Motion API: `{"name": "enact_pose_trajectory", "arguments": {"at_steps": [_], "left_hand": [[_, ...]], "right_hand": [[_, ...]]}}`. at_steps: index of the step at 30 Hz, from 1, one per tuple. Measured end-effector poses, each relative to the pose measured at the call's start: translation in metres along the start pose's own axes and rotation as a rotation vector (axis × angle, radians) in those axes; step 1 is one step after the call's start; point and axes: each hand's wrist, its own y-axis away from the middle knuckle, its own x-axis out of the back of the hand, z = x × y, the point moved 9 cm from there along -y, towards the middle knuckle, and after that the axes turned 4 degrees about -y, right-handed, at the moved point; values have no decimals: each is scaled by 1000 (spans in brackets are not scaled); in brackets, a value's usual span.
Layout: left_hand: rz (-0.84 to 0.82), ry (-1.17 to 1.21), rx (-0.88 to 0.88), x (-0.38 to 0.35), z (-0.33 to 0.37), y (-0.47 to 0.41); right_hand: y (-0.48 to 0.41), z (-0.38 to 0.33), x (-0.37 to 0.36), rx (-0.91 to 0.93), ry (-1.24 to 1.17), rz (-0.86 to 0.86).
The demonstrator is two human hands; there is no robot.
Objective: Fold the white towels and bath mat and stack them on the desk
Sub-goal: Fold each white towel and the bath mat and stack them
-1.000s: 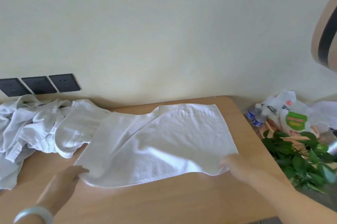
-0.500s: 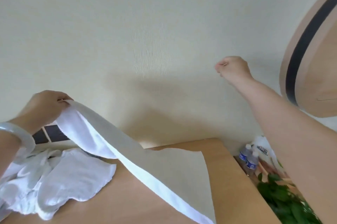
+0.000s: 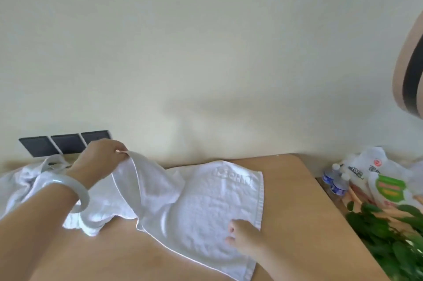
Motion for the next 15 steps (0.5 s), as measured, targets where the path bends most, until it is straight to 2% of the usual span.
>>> {"name": "enact_pose_trajectory", "arguments": {"at_steps": [1, 3, 4, 5, 6, 7, 8, 9, 10, 12, 15], "left_hand": [[-1, -24, 19, -4, -8, 6], [30, -25, 59, -7, -25, 12], [30, -12, 84, -7, -37, 17], [17, 1, 96, -11, -40, 20], [-14, 6, 128, -15, -47, 23], [-42, 53, 176, -17, -57, 25], [-54, 153, 228, -19, -65, 24], [-50, 279, 283, -18, -74, 22], [-30, 406, 324, -14, -81, 18], [52, 608, 345, 2, -88, 3], [221, 730, 283, 49, -76, -16]], "right_hand": [[-1, 6, -30, 18, 113, 26], [6, 32, -79, -101, 168, -115], [2, 32, -93, -34, 151, -43], [2, 39, -94, 67, 180, 121], [1, 42, -87, 77, 290, 226], [0, 38, -85, 99, 363, 215], [1, 31, -80, 123, 395, 129], [-3, 16, -46, 159, 327, 218], [-12, 7, -1, 114, 255, 369], [-26, -3, 78, 53, 43, 469], [-23, -44, 204, 140, -215, 605]]}}
